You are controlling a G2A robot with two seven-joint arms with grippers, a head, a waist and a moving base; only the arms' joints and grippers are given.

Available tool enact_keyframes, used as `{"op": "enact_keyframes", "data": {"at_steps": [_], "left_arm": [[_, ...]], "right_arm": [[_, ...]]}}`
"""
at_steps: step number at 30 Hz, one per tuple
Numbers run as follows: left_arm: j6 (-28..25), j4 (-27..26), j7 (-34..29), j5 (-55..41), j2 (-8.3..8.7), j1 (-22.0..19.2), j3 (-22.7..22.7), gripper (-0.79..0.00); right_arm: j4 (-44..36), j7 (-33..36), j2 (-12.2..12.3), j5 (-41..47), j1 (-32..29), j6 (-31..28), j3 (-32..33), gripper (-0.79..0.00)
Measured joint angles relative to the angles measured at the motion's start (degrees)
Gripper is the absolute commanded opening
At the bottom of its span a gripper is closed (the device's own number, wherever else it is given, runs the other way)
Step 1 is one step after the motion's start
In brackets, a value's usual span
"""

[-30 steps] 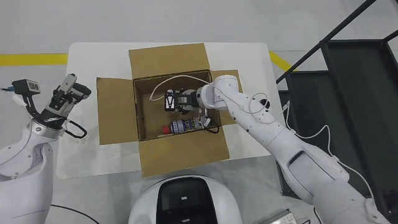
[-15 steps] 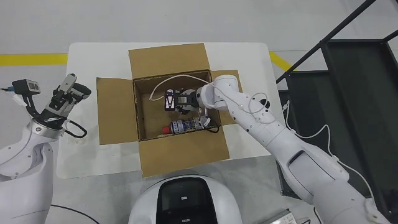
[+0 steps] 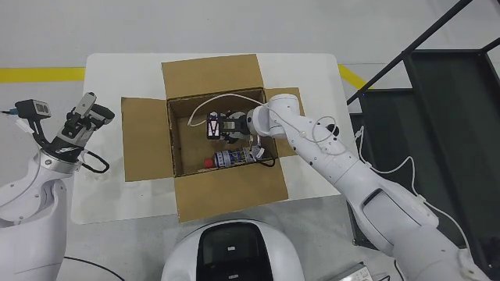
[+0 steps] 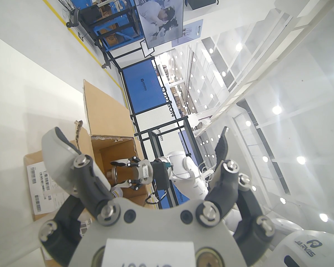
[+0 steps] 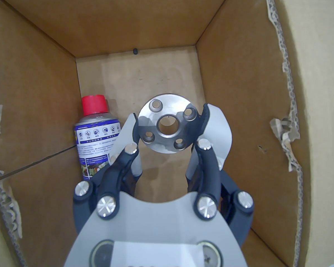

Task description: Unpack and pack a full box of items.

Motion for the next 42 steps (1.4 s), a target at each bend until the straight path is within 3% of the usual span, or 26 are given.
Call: {"op": "enact_keyframes", "data": {"at_steps": [6, 11, 18, 22, 26, 42], "left_arm": [[0.0, 0.0, 0.0, 0.0, 0.0, 0.0, 0.0, 0.0], [0.0, 0.0, 0.0, 0.0, 0.0, 0.0, 0.0, 0.0], [0.0, 0.0, 0.0, 0.0, 0.0, 0.0, 0.0, 0.0], [0.0, 0.0, 0.0, 0.0, 0.0, 0.0, 0.0, 0.0], [0.0, 0.0, 0.0, 0.0, 0.0, 0.0, 0.0, 0.0], [0.0, 0.0, 0.0, 0.0, 0.0, 0.0, 0.0, 0.0]], "right_arm": [[-1.18, -1.16, 0.44, 0.27, -1.16, 0.39, 1.07, -0.785], [-10.05, -3.49, 4.09, -0.96, -7.48, -3.36, 8.61, -0.785], [-32.95, -3.37, 10.71, -2.75, -28.48, -7.53, 28.1, -0.785], [-41.2, -6.64, 12.77, -0.76, -41.19, -7.37, 39.62, -0.785], [-44.79, -11.45, 13.67, -0.66, -48.95, -6.8, 46.68, -0.785], [-45.45, -12.85, 13.78, -0.71, -50.21, -6.78, 47.73, -0.785]]}}
